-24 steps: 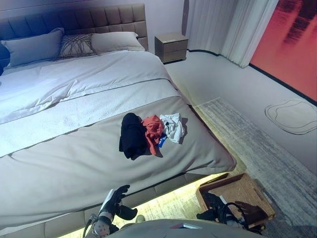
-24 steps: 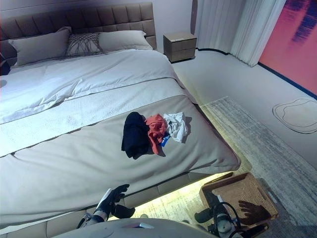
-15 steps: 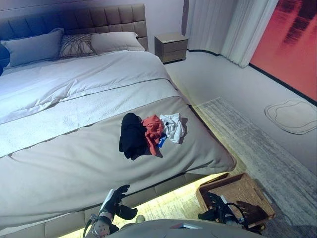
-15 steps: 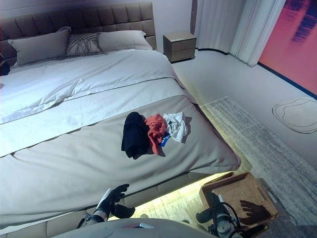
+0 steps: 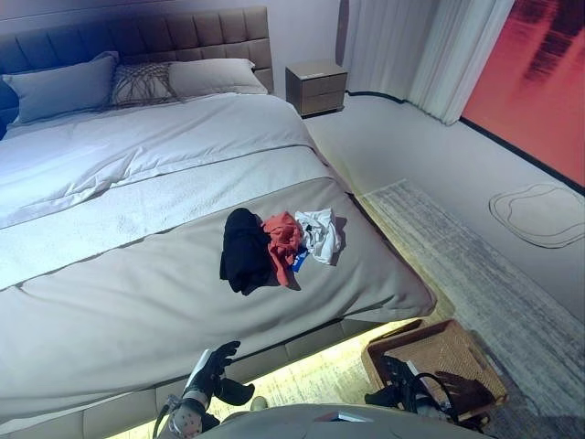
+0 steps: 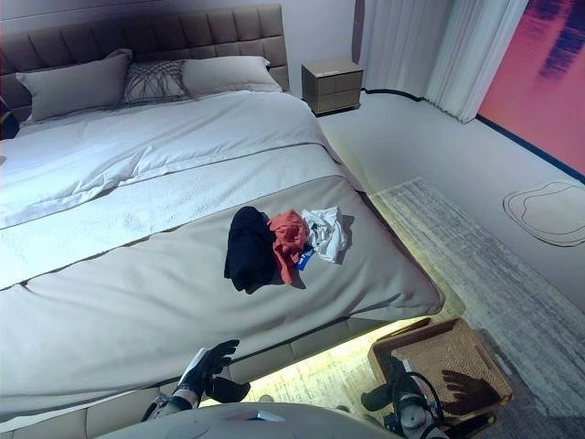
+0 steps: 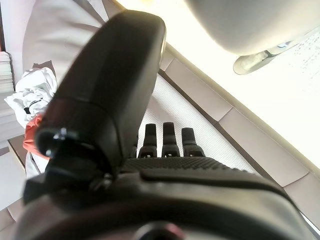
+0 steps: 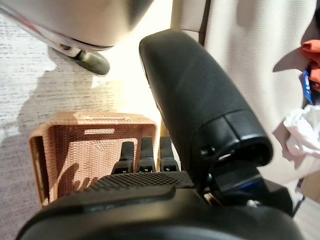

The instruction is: Pick up the clothes from the bed and place them into the basket

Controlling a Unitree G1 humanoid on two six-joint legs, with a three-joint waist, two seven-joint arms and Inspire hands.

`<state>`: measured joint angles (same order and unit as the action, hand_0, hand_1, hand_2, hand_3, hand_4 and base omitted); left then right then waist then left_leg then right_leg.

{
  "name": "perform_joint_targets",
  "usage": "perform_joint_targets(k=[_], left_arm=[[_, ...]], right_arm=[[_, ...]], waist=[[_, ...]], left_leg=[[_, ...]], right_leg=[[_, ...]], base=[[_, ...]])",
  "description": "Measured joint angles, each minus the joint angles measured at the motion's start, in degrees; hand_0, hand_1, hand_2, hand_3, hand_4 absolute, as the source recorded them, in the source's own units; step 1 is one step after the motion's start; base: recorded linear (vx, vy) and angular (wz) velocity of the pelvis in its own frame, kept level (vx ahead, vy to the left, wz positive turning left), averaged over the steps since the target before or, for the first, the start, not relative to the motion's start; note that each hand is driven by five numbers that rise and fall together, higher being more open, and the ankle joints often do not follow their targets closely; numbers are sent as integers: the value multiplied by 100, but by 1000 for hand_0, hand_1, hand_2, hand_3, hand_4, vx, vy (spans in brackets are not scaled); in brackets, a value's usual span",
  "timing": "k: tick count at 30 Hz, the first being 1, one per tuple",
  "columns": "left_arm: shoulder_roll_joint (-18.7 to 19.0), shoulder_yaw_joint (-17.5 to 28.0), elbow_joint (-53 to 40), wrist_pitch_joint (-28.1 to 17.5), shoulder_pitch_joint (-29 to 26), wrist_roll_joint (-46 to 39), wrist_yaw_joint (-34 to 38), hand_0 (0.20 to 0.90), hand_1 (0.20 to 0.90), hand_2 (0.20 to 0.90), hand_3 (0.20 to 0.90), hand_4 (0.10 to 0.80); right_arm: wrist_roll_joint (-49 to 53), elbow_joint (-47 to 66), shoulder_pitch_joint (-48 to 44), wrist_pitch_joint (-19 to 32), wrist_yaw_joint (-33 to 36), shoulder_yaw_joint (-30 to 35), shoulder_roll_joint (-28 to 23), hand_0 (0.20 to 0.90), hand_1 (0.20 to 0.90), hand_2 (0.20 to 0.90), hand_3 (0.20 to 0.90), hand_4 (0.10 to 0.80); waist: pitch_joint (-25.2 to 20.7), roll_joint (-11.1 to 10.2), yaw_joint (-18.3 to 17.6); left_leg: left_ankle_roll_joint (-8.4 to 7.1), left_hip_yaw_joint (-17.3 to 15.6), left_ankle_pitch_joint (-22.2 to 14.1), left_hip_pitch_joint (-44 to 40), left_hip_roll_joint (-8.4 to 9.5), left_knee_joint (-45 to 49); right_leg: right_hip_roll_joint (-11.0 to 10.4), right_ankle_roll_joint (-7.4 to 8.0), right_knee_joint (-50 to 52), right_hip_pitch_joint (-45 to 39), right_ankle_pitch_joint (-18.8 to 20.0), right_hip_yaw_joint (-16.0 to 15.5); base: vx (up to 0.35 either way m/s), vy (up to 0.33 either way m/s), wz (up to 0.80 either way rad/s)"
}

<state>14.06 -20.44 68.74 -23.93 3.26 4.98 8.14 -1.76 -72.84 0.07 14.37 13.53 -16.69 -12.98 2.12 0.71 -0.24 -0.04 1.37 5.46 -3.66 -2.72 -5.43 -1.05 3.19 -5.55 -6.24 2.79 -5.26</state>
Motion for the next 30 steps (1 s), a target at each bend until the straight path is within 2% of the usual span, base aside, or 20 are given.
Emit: perform_joint_targets(k=[8,12,17,20,23,25,26,27,30], left_arm=[[1,-12,-3,15,0,-105,-1,900,900,900,900,800],[25,-10,-103,25,-2,-207,-1,900,900,900,900,800],[93,-5,-404,25,3,-285,-13,900,900,900,900,800],[248,-8,-745,24,-8,-399,-67,900,900,900,900,800],[371,-19,-816,27,-114,-602,-87,900,900,900,900,800],[463,-133,-989,22,-278,-741,-78,900,900,900,900,800],[511,-310,-1078,11,-476,-864,-52,900,900,900,900,800],[538,-477,-1194,-8,-697,-964,-48,900,900,900,900,800],[507,-679,-1833,-147,-1371,-1219,-35,900,900,900,900,800]], right_arm=[[285,777,-227,78,280,-15,-128,900,900,900,900,800],[104,1885,-540,-120,629,-250,-517,900,900,900,900,800],[-115,2488,-1326,-512,766,-257,-1139,900,900,900,900,800],[-147,2651,-2107,-859,852,-291,-1595,900,900,900,900,800],[-15,2624,-2935,-1195,976,-343,-1794,900,900,900,900,800],[288,2525,-3463,-1273,1043,-343,-1906,900,900,900,900,800],[465,2152,-3890,-1198,1100,-349,-1948,900,900,900,900,800],[621,1723,-4360,-1202,1145,-344,-1978,900,900,900,900,800],[1035,1205,-5464,-1210,1272,-352,-2245,900,900,900,900,800]], waist=[[10,-3,12],[110,-29,36],[291,-80,177],[437,-104,254],[522,-112,328],[675,-89,324],[825,-60,349],[971,-14,386],[1671,212,723]], left_leg=[[0,-3,0,-1,0,0],[-1,0,1,-13,10,0],[-1,6,2,-86,30,0],[0,25,3,-69,39,1],[1,77,18,53,44,9],[-28,213,172,238,73,38],[-180,351,296,480,88,197],[-206,387,289,755,98,369],[-294,514,346,1605,117,832]], right_leg=[[2,0,-1,-2,0,0],[-5,0,-2,-16,0,-10],[-20,1,-2,-104,0,-16],[-25,2,-1,-93,0,-31],[-20,2,28,16,1,-90],[-18,1,31,168,6,-199],[-24,-14,140,342,49,-330],[-31,-6,297,575,41,-386],[-47,-193,1148,1542,-140,-506]], base=[[0,0,0],[20,3,0],[62,1,1],[34,-13,3],[-115,-24,9],[-299,-11,29],[-295,-10,40],[-356,-11,36],[-196,-20,19]])
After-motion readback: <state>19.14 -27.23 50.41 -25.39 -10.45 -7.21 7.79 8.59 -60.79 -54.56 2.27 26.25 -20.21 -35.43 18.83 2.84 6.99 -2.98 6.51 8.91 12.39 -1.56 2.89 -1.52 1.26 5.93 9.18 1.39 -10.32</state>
